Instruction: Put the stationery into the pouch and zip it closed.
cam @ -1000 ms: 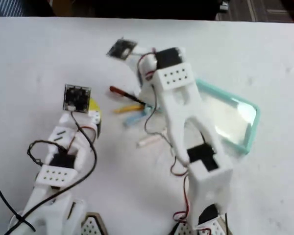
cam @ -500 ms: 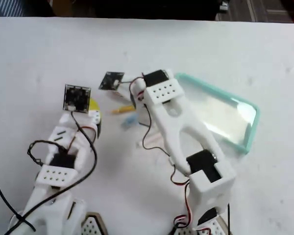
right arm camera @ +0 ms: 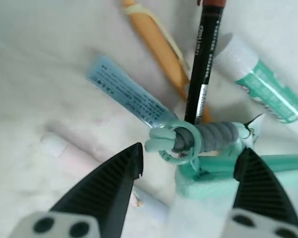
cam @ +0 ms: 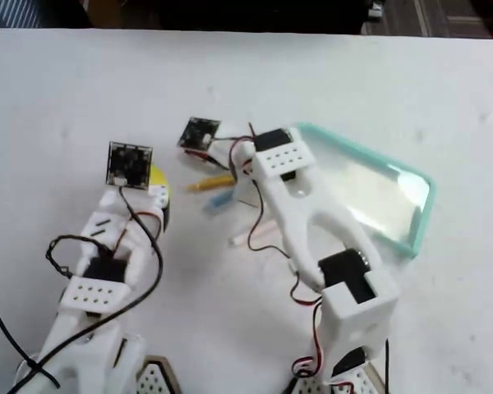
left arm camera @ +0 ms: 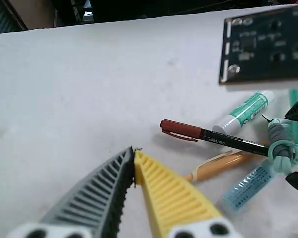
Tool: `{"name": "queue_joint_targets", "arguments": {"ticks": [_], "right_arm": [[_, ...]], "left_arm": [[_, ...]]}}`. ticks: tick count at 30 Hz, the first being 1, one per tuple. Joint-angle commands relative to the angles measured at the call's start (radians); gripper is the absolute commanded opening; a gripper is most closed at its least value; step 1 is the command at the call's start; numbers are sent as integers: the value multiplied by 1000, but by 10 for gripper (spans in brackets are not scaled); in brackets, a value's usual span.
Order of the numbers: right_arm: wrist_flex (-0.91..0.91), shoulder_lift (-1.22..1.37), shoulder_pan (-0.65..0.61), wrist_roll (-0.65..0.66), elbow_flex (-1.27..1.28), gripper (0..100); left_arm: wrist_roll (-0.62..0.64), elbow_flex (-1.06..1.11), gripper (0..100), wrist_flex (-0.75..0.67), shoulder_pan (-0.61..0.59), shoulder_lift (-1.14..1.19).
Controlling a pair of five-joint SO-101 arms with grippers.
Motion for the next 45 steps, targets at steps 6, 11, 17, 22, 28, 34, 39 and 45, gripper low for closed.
{"name": "queue_joint_targets", "arguments": {"ticks": [6,11,17,22,28,34,39,45], "right_arm": [[-81,47,12,5,-32,286],[-84,76,7,9,-83,129],[-76,67,16,5,-146,34],[25,65,18,-2,-270,16],[194,65,48,-135,-559,16],[337,77,42,-130,-663,18],[358,77,-47,-48,-508,165],[162,77,-102,-21,-315,286]], "left_arm": [[0,-6,24,-28,7,2],[0,-6,24,-31,7,2],[0,-6,24,-32,7,2],[0,-6,24,-31,7,2],[0,-6,24,-28,7,2],[0,2,24,-26,7,-1],[0,3,24,-26,7,-4],[0,5,24,-26,7,-2]]}}
